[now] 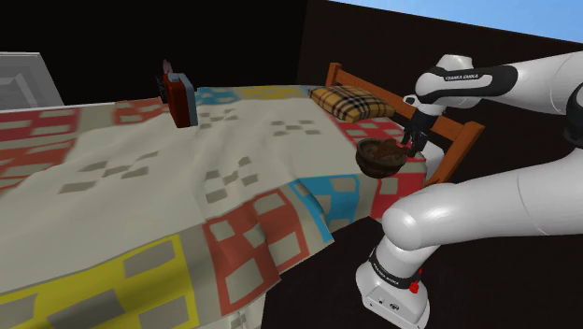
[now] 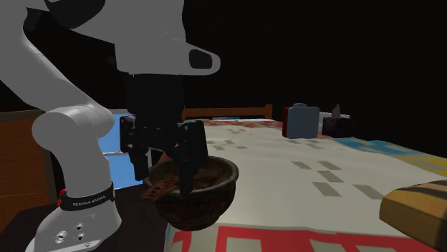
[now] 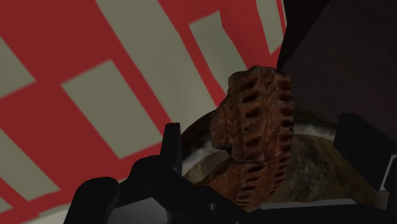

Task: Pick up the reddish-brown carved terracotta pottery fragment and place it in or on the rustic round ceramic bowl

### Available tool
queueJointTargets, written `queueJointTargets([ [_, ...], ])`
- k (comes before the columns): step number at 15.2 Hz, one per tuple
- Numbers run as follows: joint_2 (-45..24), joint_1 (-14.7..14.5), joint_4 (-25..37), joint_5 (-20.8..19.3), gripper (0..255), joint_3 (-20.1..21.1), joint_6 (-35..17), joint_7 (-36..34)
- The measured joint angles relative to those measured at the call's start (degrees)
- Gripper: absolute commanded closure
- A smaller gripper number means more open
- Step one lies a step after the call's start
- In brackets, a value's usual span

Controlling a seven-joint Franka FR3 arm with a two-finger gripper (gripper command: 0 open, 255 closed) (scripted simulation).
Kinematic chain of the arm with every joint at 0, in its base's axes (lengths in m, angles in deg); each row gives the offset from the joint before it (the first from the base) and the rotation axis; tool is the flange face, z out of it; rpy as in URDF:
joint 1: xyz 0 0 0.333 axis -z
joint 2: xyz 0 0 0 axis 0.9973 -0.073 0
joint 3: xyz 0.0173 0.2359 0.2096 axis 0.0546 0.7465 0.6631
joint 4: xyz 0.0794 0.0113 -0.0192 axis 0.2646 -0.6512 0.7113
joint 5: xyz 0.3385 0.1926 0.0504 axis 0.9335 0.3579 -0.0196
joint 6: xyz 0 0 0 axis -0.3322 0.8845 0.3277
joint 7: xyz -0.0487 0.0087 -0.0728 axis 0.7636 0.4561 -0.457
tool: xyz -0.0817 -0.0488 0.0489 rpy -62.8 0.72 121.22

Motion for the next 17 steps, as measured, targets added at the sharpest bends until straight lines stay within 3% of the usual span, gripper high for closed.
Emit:
queueJointTargets([
  [3,0.0,0.0,0.0,0.0,0,0.0,0.0,0.0],
  [4,0.0,0.0,0.0,0.0,255,0.0,0.0,0.0],
  [17,0.4,0.0,1.2,0.4,255,0.7,1.6,0.0],
])
